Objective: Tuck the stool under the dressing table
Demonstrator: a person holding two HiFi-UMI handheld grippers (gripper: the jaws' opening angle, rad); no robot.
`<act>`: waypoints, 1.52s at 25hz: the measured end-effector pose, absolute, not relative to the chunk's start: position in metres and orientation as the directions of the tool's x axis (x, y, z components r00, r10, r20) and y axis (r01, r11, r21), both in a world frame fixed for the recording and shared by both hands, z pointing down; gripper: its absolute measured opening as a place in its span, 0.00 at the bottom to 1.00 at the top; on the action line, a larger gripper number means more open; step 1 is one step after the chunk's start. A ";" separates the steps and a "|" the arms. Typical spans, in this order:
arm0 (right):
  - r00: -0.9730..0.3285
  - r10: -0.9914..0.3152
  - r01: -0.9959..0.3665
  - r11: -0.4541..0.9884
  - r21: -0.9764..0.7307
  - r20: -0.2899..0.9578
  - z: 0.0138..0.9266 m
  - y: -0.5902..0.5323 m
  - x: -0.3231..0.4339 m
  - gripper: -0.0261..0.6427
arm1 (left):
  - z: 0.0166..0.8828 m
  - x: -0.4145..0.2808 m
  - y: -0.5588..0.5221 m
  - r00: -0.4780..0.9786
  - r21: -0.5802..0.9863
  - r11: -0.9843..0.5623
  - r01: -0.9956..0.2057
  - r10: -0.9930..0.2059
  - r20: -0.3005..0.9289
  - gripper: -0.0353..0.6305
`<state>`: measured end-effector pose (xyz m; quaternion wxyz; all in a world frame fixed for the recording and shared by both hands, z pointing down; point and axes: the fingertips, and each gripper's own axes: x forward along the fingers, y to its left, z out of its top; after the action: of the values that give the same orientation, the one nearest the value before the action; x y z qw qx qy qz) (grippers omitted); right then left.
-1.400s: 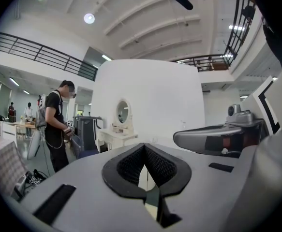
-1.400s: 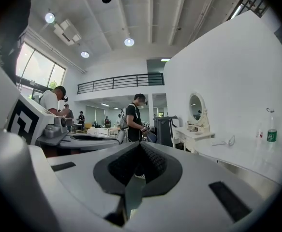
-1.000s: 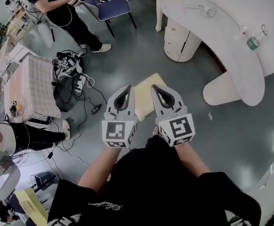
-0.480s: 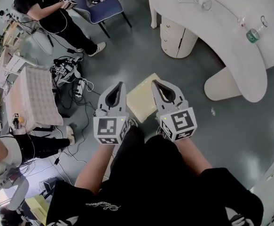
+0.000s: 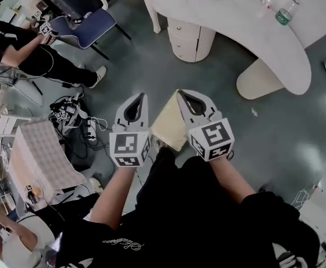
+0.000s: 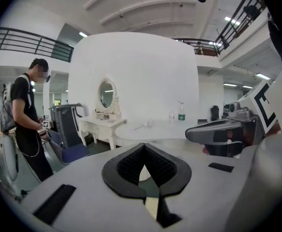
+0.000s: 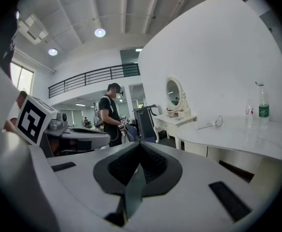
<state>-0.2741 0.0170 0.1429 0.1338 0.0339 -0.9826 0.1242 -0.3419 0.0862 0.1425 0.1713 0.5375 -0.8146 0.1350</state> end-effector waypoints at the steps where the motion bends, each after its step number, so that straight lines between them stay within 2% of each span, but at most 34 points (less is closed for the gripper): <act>1: -0.957 -0.053 -0.127 0.960 -0.251 0.284 0.146 0.018 -0.282 0.04 | 0.146 -0.350 0.084 -0.339 -0.027 0.364 -0.931 -0.835 0.433 0.06; 6: -0.917 -0.120 -0.257 0.907 -0.333 0.381 0.178 0.016 -0.311 0.04 | 0.179 -0.381 0.073 -0.204 0.003 0.239 -0.971 -0.834 0.513 0.06; 10: -0.863 -0.123 -0.361 0.829 -0.427 0.491 0.220 0.019 -0.315 0.04 | 0.224 -0.388 0.070 -0.043 0.092 0.126 -0.988 -0.785 0.617 0.06; 15: -0.770 -0.151 -0.527 0.699 -0.484 0.620 0.296 0.019 -0.290 0.04 | 0.316 -0.374 0.064 0.134 0.181 0.013 -0.983 -0.619 0.774 0.06; 21: -0.669 -0.183 -0.677 0.550 -0.489 0.720 0.405 0.035 -0.223 0.04 | 0.442 -0.337 0.093 0.312 0.356 0.034 -0.934 -0.407 0.858 0.06; 27: -0.582 -0.166 -0.764 0.447 -0.465 0.796 0.503 0.046 -0.177 0.04 | 0.536 -0.326 0.108 0.326 0.346 0.027 -0.938 -0.272 0.905 0.06; 34: -0.589 -0.202 -0.789 0.350 -0.505 0.782 0.536 0.035 -0.089 0.04 | 0.569 -0.242 0.091 0.299 0.312 0.011 -0.950 -0.254 0.920 0.06; 38: -0.573 -0.207 -0.809 0.296 -0.508 0.793 0.575 0.030 -0.075 0.05 | 0.602 -0.245 0.077 0.298 0.313 0.029 -0.949 -0.237 0.925 0.06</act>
<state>-0.0752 0.0298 0.5745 0.3104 0.3421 -0.7427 0.4848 -0.2449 0.0773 0.6015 0.5269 0.6094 -0.4866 0.3380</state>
